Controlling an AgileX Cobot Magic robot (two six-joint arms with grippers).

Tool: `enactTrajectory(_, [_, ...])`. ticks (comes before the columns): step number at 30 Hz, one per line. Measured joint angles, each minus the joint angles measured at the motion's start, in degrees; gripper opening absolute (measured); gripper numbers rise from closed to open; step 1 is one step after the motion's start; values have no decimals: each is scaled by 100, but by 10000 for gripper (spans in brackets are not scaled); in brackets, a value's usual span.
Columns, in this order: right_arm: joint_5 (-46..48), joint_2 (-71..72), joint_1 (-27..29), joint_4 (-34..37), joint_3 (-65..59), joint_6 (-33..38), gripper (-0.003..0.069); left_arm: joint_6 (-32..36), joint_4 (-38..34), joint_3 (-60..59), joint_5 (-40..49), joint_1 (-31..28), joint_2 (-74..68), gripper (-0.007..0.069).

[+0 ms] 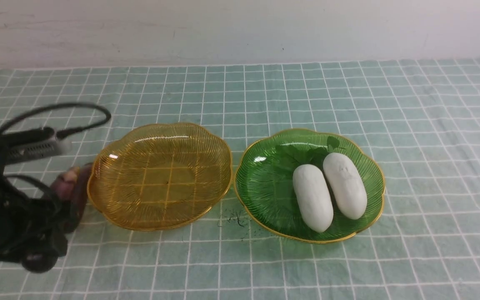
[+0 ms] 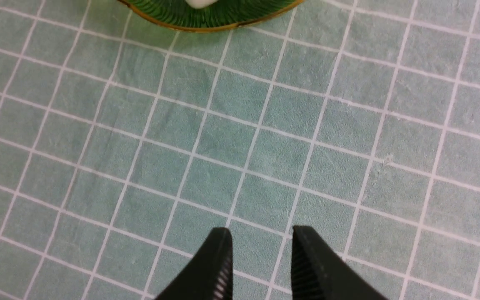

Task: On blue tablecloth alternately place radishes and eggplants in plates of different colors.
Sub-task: 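Pick up the eggplant and place it in the yellow plate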

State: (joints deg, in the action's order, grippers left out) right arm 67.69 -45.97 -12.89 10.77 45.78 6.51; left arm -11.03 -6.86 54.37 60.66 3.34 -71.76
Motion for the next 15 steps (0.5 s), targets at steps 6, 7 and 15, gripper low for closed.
enactTrajectory(6, [-113,0,0,0,0,4,191,539,-852,661,-441,395,-746,336])
enactTrajectory(7, [-128,0,0,0,0,4,191,577,-905,755,-559,466,-961,336])
enactTrajectory(15, [-165,0,0,0,0,11,191,698,-1006,1484,-1087,694,-2478,337])
